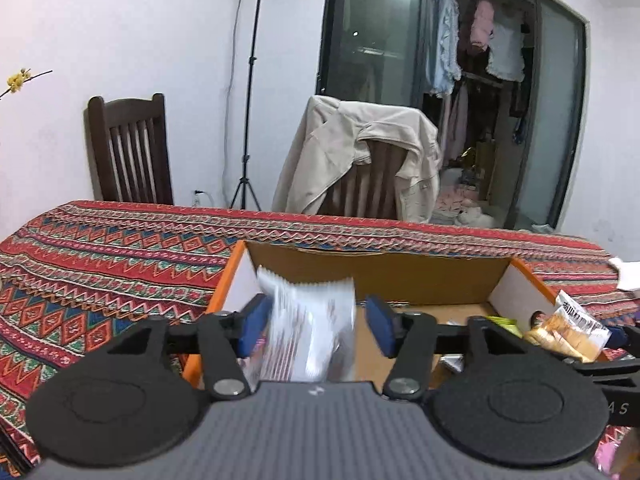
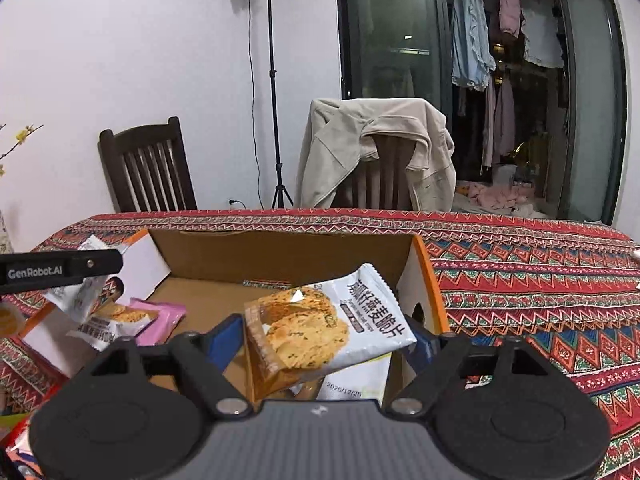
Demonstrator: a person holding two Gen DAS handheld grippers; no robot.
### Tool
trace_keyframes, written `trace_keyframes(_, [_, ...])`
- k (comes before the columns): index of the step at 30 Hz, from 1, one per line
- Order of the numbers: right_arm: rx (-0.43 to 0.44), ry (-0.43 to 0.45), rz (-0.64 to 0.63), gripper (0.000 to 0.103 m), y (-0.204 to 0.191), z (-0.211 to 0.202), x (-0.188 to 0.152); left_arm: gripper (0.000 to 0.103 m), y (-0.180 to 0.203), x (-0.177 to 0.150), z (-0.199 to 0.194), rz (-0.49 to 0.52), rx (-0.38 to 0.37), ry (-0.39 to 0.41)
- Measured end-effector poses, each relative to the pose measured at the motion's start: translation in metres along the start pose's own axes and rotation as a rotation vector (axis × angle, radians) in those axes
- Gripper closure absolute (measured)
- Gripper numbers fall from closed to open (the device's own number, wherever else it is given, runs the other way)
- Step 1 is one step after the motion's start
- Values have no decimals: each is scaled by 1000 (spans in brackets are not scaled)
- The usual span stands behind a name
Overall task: Organize snacks
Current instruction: 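Carry both packets into the orange box and open both grippers, then move both tools back over the snack pile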
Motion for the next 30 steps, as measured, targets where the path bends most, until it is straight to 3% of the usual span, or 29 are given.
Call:
trace_keyframes(1, [4,-2,4,8,0,-1,-1,20,0,0,-2,-10,0,9])
trace_keyframes(5, [19,3,29,0,1,-6,-1,0,-1,3,-10,-21,26,53])
trace_keyframes(16, [-13,34,24,0,2,-21,9,0,-2,15,-27,-49,29,65])
trace_keyframes(23, [-32,84,-3,0,-5,-66,27,0,0,38,-76,-54,-22,97])
trace_keyframes(30, [-21,95,-41,0,-6,-114,17,0,1,28,-117,-10,-43,99])
Point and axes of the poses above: each gripper's, at about its wrist camera, not at the fingertips, and z roughly the way its jaws point, y to its right, x to its top, the point moved 10 cm from there along z, roughly the way its jaws point, and after that the axes turned 10 degrees about z, right-handed, at the moved point
